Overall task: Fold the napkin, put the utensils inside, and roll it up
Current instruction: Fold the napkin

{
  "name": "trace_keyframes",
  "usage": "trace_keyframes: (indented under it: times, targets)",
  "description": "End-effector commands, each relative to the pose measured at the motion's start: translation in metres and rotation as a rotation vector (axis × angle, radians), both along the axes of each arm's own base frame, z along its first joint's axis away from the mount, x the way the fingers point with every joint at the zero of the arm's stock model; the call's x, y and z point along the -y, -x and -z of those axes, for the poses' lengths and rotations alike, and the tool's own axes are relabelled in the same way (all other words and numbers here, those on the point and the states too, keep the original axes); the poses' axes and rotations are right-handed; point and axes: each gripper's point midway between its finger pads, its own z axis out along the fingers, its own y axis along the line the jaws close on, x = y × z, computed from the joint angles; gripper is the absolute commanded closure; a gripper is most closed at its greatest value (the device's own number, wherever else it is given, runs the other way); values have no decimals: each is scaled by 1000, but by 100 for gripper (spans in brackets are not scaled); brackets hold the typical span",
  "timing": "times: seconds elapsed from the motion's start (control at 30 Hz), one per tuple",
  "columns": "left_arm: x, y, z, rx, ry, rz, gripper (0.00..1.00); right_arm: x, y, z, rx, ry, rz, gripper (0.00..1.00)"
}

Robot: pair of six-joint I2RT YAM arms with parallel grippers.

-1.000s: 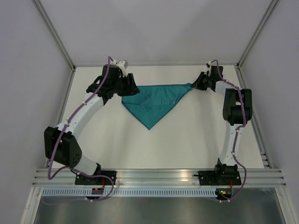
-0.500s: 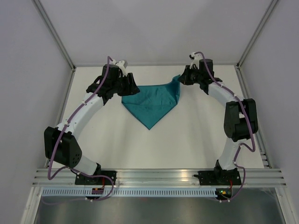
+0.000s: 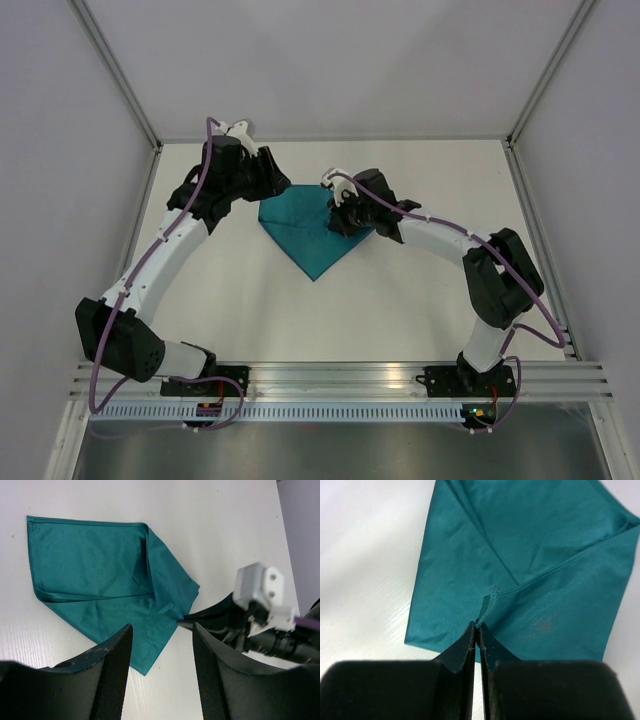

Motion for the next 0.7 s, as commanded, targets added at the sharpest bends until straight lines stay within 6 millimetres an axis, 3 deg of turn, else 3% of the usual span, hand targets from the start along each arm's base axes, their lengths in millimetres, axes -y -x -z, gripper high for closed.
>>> trace_keyframes:
  times: [0.0, 0.2, 0.67]
  targets:
    - [-1, 3, -17, 23, 54, -48, 44, -9, 13, 6, 72, 71, -76, 91]
    - [-3, 5, -13, 13, 51, -53, 44, -27, 32, 35, 37, 114, -132, 92]
    - [-6, 8, -8, 9, 37, -61, 44, -56, 65, 67, 3, 162, -224, 92]
